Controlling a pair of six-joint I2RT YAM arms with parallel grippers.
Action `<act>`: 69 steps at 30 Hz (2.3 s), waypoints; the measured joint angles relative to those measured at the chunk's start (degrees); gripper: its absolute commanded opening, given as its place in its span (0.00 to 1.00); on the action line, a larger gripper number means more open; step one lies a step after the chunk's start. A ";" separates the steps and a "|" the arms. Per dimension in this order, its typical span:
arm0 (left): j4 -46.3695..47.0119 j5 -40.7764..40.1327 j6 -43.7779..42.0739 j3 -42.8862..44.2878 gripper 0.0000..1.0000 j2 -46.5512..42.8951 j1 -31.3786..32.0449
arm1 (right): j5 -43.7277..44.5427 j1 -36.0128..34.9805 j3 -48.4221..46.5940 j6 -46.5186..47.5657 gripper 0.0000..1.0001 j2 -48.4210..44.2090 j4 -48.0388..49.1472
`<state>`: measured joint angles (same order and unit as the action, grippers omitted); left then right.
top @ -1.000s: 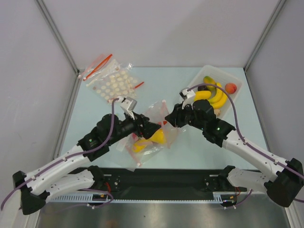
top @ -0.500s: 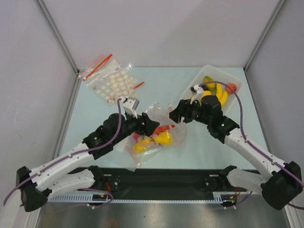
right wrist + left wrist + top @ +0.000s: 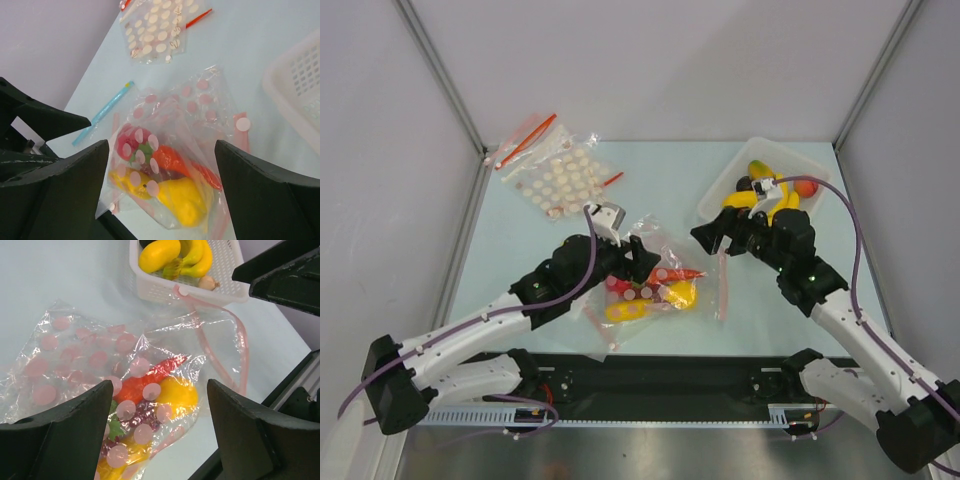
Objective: Place the food in the zip-top bag and seal the zipper
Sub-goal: Adjust the zipper food storage bag at the center of the board.
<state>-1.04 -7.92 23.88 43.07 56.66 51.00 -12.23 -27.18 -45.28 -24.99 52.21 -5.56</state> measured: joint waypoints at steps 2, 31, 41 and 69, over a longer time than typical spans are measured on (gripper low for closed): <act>0.13 -0.04 -0.63 0.00 0.81 1.44 0.00 | -0.98 0.85 0.39 0.00 0.92 1.51 1.07; 4.00 -5.92 -5.64 0.00 0.84 4.68 0.00 | -15.98 8.98 1.33 -1.03 0.15 16.17 -1.31; 6.67 -2.38 -6.47 -1.38 0.86 5.18 -1.57 | -5.60 -2.19 1.14 10.16 0.00 12.59 -1.07; 24.74 14.56 -13.35 -11.23 0.84 -7.39 -3.56 | -3.78 -15.34 6.86 26.32 0.00 -9.22 6.10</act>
<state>23.70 6.63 10.52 31.83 49.28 47.44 -16.01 -42.52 -38.41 1.32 42.98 0.54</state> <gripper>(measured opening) 0.834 0.014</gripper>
